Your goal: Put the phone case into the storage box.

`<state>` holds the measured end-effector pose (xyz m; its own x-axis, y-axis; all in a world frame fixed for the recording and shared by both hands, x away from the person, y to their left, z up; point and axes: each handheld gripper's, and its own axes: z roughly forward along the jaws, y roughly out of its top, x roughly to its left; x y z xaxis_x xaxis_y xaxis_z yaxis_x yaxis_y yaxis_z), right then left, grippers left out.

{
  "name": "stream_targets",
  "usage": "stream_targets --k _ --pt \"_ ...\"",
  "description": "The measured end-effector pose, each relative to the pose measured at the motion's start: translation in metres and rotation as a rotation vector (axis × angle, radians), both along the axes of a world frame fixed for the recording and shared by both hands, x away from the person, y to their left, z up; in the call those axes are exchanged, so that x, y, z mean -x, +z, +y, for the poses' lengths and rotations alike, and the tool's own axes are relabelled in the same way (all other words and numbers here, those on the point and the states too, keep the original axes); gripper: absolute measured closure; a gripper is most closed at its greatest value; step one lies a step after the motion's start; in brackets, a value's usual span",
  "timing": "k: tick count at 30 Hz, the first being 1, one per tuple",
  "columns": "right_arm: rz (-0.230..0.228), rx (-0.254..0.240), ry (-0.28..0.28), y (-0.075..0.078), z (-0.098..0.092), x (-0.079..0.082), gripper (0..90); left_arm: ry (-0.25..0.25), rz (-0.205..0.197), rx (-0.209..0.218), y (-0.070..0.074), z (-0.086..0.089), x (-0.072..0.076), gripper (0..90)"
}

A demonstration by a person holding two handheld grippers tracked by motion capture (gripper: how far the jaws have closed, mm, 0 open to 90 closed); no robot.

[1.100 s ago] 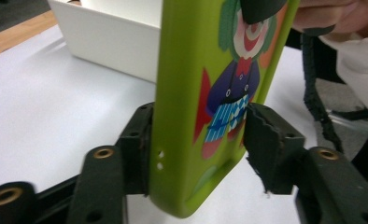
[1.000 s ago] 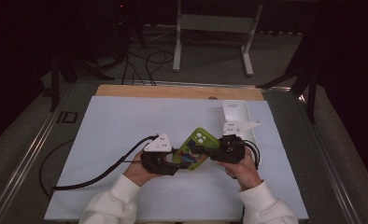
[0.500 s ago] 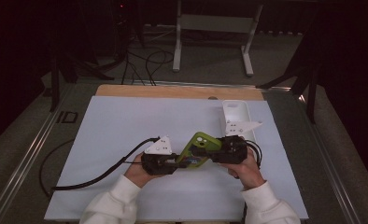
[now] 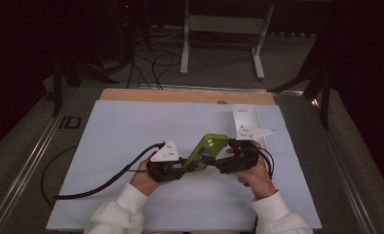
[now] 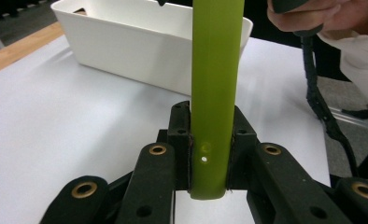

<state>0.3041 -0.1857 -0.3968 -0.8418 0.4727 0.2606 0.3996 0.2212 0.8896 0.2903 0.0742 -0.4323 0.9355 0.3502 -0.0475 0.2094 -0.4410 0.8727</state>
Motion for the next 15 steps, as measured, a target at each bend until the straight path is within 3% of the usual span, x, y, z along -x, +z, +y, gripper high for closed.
stream_targets --k 4,15 --pt "-0.013 0.004 -0.02 0.0014 -0.0019 0.0012 9.3 0.018 -0.008 0.006 0.0015 0.0006 -0.0005 77.4" --pt "-0.037 0.002 -0.068 0.0022 -0.0045 0.0041 7.7 0.067 -0.016 0.007 0.0027 0.0026 0.0002 77.3"
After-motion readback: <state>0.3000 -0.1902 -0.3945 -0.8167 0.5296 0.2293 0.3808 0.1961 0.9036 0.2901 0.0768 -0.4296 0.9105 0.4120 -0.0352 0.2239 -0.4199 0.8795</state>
